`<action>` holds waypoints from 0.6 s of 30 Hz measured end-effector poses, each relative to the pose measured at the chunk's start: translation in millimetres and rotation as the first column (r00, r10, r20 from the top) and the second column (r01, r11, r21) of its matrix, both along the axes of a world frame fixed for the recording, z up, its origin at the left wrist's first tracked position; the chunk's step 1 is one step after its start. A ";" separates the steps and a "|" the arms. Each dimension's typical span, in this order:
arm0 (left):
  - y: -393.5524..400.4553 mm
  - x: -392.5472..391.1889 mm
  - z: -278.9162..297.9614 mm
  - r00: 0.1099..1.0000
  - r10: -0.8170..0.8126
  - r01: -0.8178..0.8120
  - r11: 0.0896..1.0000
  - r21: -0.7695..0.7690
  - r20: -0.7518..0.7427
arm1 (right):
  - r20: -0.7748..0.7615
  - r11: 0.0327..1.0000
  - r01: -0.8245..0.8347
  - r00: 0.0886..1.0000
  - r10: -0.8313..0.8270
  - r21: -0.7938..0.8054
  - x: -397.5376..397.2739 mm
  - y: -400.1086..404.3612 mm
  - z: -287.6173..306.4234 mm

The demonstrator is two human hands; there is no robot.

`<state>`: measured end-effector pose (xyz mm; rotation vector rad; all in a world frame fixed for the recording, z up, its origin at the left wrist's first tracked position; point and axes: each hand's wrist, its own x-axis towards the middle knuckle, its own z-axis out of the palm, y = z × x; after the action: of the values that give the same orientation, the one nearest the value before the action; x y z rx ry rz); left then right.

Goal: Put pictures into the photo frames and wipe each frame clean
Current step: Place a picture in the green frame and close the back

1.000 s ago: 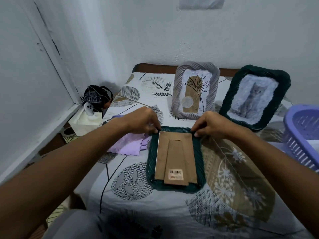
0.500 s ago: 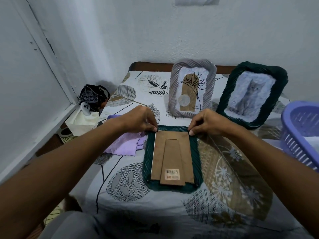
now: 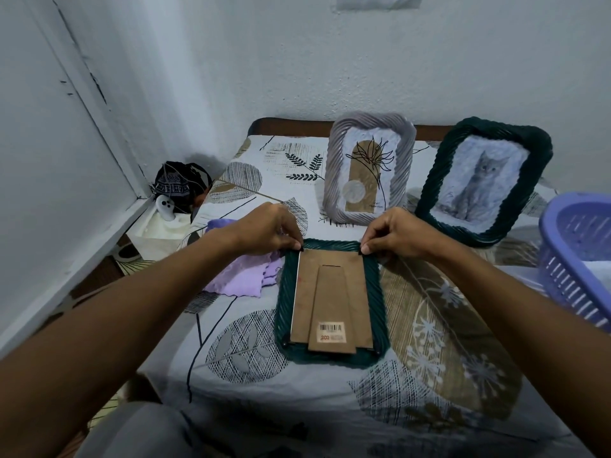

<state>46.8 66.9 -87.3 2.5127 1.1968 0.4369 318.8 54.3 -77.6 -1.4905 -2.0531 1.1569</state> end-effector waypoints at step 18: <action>-54.9 8.4 0.6 0.977 0.206 -0.214 0.946 0.244 0.061 | 0.103 0.942 0.127 0.981 -0.166 0.311 -4.4 -43.9 -11.3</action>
<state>55.2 12.0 -86.7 2.5778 1.4872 0.7235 314.4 10.4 -88.9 -1.5637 -2.0481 0.6680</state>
